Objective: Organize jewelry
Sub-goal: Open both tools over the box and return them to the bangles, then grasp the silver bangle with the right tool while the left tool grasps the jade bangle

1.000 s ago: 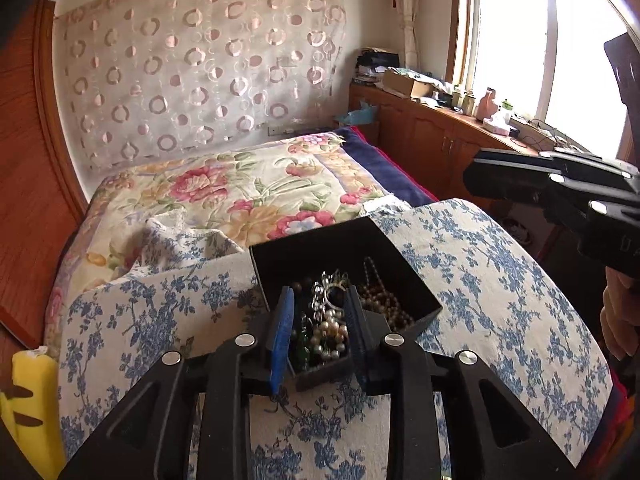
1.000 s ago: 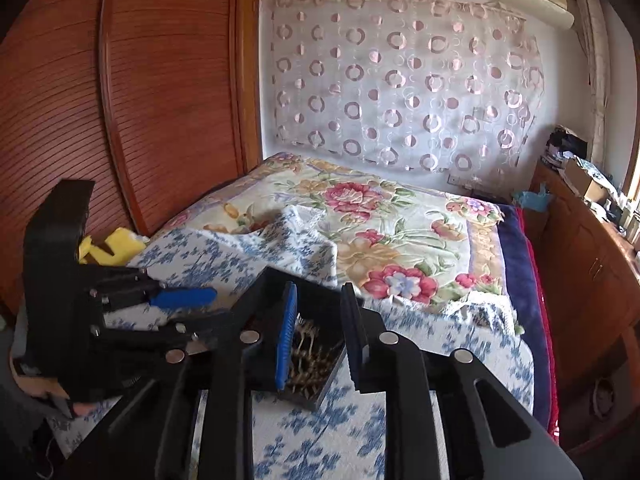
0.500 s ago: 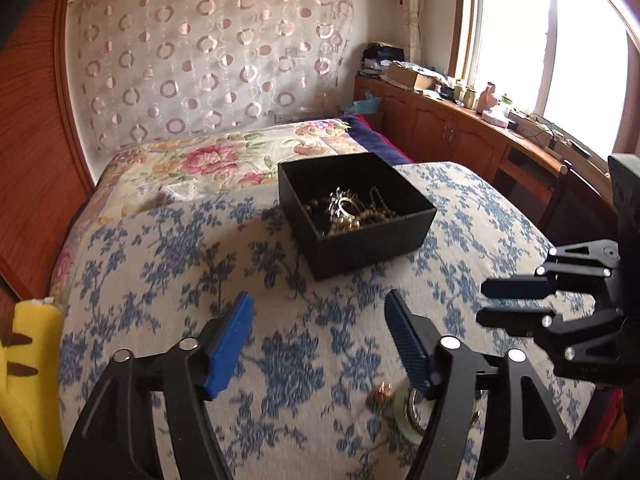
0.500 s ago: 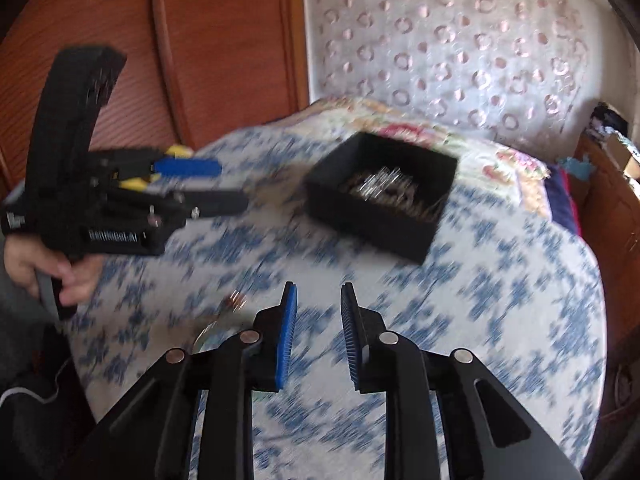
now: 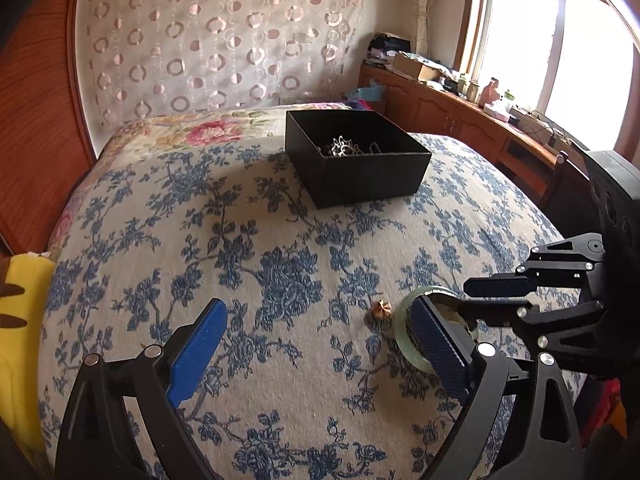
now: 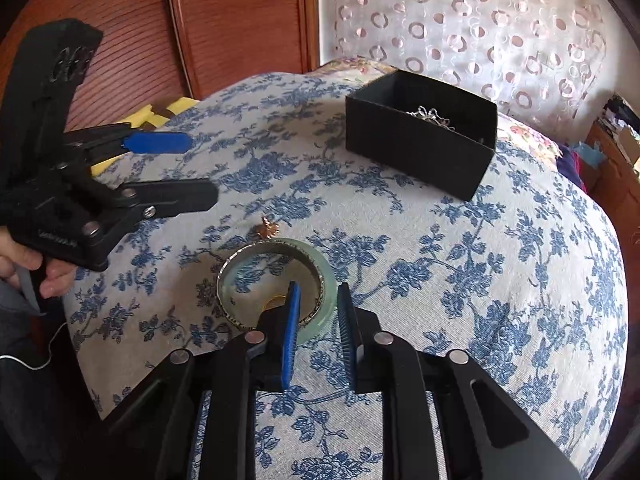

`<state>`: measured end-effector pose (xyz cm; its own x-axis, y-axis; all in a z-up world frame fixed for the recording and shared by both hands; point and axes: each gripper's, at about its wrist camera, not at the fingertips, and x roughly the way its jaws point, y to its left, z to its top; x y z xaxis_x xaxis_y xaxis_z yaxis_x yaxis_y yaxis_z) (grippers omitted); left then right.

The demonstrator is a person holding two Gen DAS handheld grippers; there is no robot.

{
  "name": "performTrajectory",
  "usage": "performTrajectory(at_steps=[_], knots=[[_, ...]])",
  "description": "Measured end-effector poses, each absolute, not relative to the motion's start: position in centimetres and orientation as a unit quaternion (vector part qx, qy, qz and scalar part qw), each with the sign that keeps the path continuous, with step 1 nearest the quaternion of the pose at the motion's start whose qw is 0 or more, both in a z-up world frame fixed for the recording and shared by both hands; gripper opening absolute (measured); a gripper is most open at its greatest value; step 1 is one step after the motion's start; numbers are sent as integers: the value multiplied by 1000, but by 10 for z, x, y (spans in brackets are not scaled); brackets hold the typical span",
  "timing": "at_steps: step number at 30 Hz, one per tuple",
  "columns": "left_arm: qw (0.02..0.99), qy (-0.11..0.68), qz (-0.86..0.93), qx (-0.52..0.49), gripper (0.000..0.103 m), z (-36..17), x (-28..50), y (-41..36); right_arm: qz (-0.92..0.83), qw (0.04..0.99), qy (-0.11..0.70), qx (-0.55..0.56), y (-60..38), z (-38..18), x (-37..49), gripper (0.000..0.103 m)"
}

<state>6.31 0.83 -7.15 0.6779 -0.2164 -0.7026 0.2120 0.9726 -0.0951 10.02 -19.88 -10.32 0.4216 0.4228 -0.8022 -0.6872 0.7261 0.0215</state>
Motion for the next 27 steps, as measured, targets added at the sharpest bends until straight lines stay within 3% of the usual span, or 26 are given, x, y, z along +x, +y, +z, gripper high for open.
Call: performTrajectory(at_steps=[2,5,27], knots=[[915,386,-116,-2,89,-73,62,7,336,826,424,-156,-198,-105,103,12],[914,388,-117,0,89,-76,60,5,336,827,423,-157,-197,-104,102,0],[915,391,-101,-7,89,-78,45,20,391,817,400,-137,-168,-92,79,3]])
